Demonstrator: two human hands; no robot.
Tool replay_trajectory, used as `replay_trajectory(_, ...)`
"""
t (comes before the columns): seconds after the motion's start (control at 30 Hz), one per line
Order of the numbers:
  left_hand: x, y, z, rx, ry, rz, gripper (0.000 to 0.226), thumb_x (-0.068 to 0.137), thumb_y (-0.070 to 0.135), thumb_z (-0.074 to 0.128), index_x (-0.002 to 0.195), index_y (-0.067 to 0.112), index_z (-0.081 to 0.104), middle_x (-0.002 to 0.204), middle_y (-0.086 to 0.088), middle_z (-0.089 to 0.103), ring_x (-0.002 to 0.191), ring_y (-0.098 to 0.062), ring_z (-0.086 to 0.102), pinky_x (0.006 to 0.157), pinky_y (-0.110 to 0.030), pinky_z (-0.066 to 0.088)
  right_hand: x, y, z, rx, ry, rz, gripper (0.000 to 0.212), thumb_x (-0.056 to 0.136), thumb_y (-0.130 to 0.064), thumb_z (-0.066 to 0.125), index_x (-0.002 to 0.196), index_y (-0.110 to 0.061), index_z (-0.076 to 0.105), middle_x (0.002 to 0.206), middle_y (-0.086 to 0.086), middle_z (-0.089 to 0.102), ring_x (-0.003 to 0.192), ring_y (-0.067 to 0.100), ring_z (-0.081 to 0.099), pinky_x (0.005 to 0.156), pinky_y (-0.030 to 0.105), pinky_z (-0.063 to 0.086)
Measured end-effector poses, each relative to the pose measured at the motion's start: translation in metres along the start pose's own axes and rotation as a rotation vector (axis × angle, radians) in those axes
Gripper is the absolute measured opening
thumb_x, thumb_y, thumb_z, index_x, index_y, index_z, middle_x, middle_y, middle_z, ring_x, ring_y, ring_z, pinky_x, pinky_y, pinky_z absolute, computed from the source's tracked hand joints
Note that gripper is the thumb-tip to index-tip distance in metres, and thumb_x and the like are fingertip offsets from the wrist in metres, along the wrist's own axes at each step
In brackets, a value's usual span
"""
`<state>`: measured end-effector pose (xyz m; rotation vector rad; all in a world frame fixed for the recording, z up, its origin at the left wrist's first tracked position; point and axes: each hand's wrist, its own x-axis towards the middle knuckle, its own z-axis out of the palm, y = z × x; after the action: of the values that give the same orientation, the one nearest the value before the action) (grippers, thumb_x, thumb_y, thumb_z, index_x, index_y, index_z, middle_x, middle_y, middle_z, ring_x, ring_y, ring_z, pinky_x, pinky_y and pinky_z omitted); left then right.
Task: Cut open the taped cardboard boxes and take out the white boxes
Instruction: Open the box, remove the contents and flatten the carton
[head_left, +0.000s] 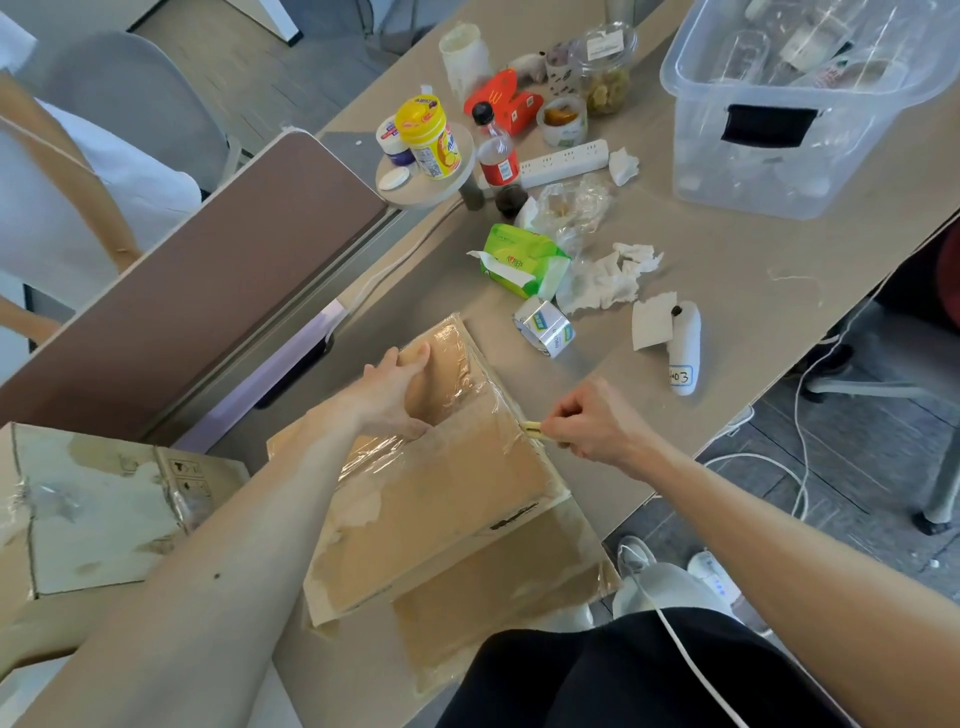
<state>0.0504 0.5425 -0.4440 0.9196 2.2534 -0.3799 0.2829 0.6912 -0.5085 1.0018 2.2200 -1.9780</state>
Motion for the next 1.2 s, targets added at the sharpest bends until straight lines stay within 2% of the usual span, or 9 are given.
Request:
replay_trajectory(0.23,-0.027,-0.012,0.024,-0.333,0.253,0.056,0.078,0.087,0.035,0.075,0.154,0.027,0.035,0.165,-0.002,0.018,0.151,-0.023,0.020,0.120,-0.035,0.019,-0.007,-0.011,-0.010,0.150,0.205,0.009,0.021,0.092,-0.018,0.062,0.077,-0.006,0.070,0.060,0.007,0.064,0.048,0.015,0.054,0.044,0.026,0.042)
replay_trajectory(0.4,-0.055,-0.026,0.055,-0.677,0.416,0.070,0.013,0.093,0.032,0.069,0.097,0.022,0.076,0.118,0.009,0.067,0.110,-0.007,0.061,0.083,-0.006,0.039,-0.009,-0.056,0.020,0.203,0.056,-0.080,0.019,0.097,-0.021,0.056,0.089,-0.007,0.066,0.062,0.007,0.064,0.047,0.018,0.049,0.044,0.026,0.040)
replay_trajectory(0.47,-0.065,-0.026,0.065,-0.839,0.440,0.086,0.029,0.094,0.041,0.066,0.092,0.015,0.078,0.100,0.001,0.076,0.090,-0.009,0.065,0.076,-0.010,0.043,-0.010,-0.068,0.041,0.247,-0.031,-0.100,0.018,0.099,-0.023,0.055,0.103,-0.007,0.062,0.065,0.009,0.064,0.047,0.017,0.047,0.044,0.026,0.039)
replay_trajectory(0.57,-0.091,-0.026,0.076,-1.129,0.382,0.144,0.034,0.094,0.049,0.060,0.100,0.021,0.078,0.100,0.005,0.077,0.096,-0.005,0.069,0.087,-0.022,0.051,-0.014,-0.086,0.083,0.230,-0.100,-0.116,0.024,0.100,-0.026,0.054,0.119,-0.011,0.052,0.063,0.008,0.061,0.047,0.017,0.046,0.042,0.026,0.037)
replay_trajectory(0.67,-0.111,-0.037,0.091,-1.340,0.408,0.215,0.033,0.090,0.049,0.055,0.104,0.027,0.075,0.102,0.007,0.077,0.103,-0.006,0.068,0.093,-0.023,0.049,-0.021,-0.105,0.131,0.242,-0.175,-0.098,0.022,0.102,-0.024,0.051,0.121,-0.013,0.047,0.059,0.006,0.053,0.043,0.011,0.043,0.037,0.021,0.031)
replay_trajectory(0.8,-0.135,-0.062,0.108,-1.629,0.405,0.325,0.037,0.094,0.040,0.056,0.108,0.008,0.071,0.081,-0.006,0.069,0.080,-0.023,0.068,0.090,-0.049,0.053,-0.029,-0.120,0.187,0.225,-0.261,-0.044,0.023,0.101,-0.031,0.052,0.116,-0.013,0.051,0.054,0.000,0.052,0.039,0.012,0.037,0.035,0.022,0.027)
replay_trajectory(1.0,-0.152,-0.093,0.134,-1.871,0.476,0.383,0.045,0.093,0.036,0.061,0.106,-0.006,0.064,0.082,-0.022,0.062,0.065,-0.030,0.063,0.077,-0.041,0.054,-0.042,-0.130,0.235,0.135,-0.305,-0.020,0.025,0.102,-0.033,0.050,0.110,-0.010,0.054,0.061,0.005,0.052,0.040,0.013,0.041,0.035,0.024,0.031)
replay_trajectory(1.1,-0.149,-0.108,0.145,-1.918,0.510,0.357,0.061,0.089,0.042,0.065,0.116,-0.012,0.059,0.098,-0.028,0.067,0.078,-0.034,0.065,0.082,-0.048,0.055,-0.042,-0.127,0.247,-0.012,-0.245,-0.060,0.021,0.099,-0.037,0.054,0.104,-0.016,0.055,0.072,0.002,0.062,0.054,0.015,0.056,0.047,0.032,0.047)
replay_trajectory(1.2,-0.143,-0.121,0.159,-1.995,0.568,0.164,0.048,0.092,0.038,0.064,0.111,-0.005,0.059,0.099,-0.018,0.073,0.085,-0.028,0.071,0.083,-0.042,0.055,-0.042,-0.112,0.246,-0.421,-0.011,-0.276,0.024,0.095,-0.042,0.057,0.109,-0.022,0.059,0.101,-0.002,0.068,0.090,0.016,0.063,0.081,0.035,0.049)
